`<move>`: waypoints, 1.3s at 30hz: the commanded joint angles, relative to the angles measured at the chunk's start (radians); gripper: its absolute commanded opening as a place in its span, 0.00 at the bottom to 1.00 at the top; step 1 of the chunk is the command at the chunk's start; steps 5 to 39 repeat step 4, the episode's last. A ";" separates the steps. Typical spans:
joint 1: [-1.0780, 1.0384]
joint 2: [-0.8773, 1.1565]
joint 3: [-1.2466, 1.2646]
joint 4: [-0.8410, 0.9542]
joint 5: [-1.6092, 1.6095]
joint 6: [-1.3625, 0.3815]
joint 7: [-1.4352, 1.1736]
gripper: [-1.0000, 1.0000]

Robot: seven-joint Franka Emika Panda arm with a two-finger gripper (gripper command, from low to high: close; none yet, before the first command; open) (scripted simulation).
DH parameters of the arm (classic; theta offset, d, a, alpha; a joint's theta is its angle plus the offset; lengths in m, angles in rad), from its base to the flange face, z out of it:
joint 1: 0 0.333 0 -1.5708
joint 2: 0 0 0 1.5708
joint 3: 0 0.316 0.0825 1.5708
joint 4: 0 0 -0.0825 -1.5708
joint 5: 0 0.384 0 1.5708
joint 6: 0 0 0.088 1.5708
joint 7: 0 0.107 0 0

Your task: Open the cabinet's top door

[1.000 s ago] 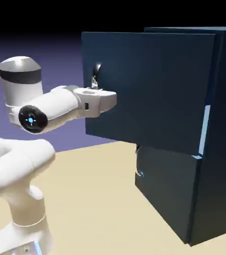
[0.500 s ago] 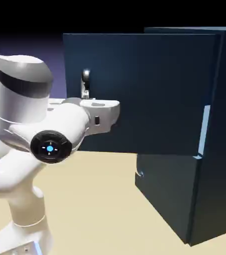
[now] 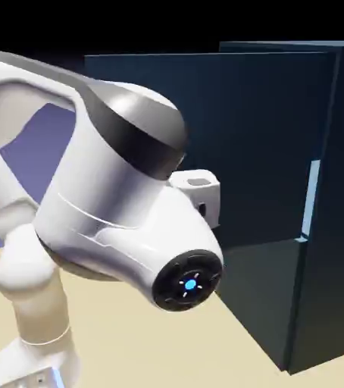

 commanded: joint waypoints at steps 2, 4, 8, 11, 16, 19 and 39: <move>0.063 0.057 -0.072 0.048 -0.011 -0.049 -0.048 0.00; 0.124 0.110 -0.145 0.090 -0.022 -0.094 -0.095 0.00; 0.124 0.110 -0.145 0.090 -0.022 -0.094 -0.095 0.00; 0.124 0.110 -0.145 0.090 -0.022 -0.094 -0.095 0.00; 0.124 0.110 -0.145 0.090 -0.022 -0.094 -0.095 0.00; 0.124 0.110 -0.145 0.090 -0.022 -0.094 -0.095 0.00; 0.124 0.110 -0.145 0.090 -0.022 -0.094 -0.095 0.00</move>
